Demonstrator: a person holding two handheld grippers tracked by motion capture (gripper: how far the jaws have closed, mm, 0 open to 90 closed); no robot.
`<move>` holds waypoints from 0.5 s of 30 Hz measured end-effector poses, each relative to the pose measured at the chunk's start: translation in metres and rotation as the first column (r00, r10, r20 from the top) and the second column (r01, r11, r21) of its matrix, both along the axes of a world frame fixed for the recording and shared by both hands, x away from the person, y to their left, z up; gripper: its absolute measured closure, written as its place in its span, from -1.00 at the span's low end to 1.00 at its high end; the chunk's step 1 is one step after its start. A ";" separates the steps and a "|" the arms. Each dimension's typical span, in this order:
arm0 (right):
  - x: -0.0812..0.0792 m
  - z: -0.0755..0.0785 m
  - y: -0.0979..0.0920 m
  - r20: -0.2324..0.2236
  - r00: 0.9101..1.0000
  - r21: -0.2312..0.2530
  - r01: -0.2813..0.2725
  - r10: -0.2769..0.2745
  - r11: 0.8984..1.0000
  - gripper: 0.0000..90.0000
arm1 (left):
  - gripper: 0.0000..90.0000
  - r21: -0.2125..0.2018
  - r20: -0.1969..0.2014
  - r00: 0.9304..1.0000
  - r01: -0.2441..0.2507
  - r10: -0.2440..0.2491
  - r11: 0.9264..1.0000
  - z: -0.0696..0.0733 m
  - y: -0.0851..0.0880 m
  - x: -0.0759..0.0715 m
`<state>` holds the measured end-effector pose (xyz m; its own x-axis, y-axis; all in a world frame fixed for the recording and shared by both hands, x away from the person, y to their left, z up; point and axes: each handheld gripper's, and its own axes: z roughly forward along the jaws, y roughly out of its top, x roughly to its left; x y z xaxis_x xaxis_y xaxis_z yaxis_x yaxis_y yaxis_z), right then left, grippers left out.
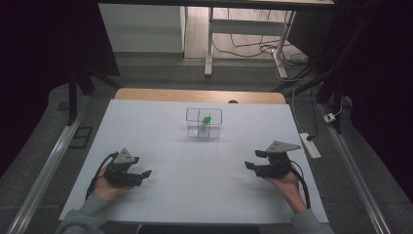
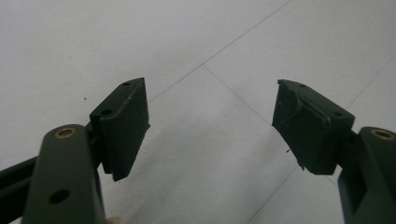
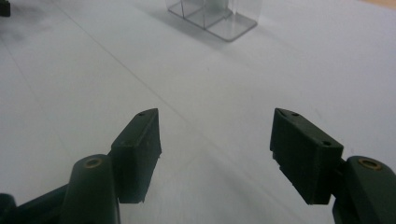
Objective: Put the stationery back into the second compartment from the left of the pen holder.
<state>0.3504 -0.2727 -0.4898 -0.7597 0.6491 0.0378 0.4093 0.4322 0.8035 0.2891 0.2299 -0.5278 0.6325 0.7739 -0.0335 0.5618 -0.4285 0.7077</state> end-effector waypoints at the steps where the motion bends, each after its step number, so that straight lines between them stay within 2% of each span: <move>1: -0.003 -0.001 -0.003 -0.001 1.000 -0.004 0.003 -0.003 1.000 -0.27 | -0.41 0.001 0.000 1.000 0.000 0.000 1.000 0.000 0.000 0.000; 8: -0.015 -0.006 -0.022 -0.001 1.000 0.003 0.028 -0.028 1.000 -0.27 | -0.41 0.004 0.001 1.000 -0.001 0.001 1.000 0.000 0.000 0.000; 15: -0.015 -0.007 -0.020 0.012 1.000 -0.014 0.019 -0.019 1.000 -0.27 | -0.41 -0.002 0.003 1.000 -0.006 0.006 1.000 0.000 0.001 -0.001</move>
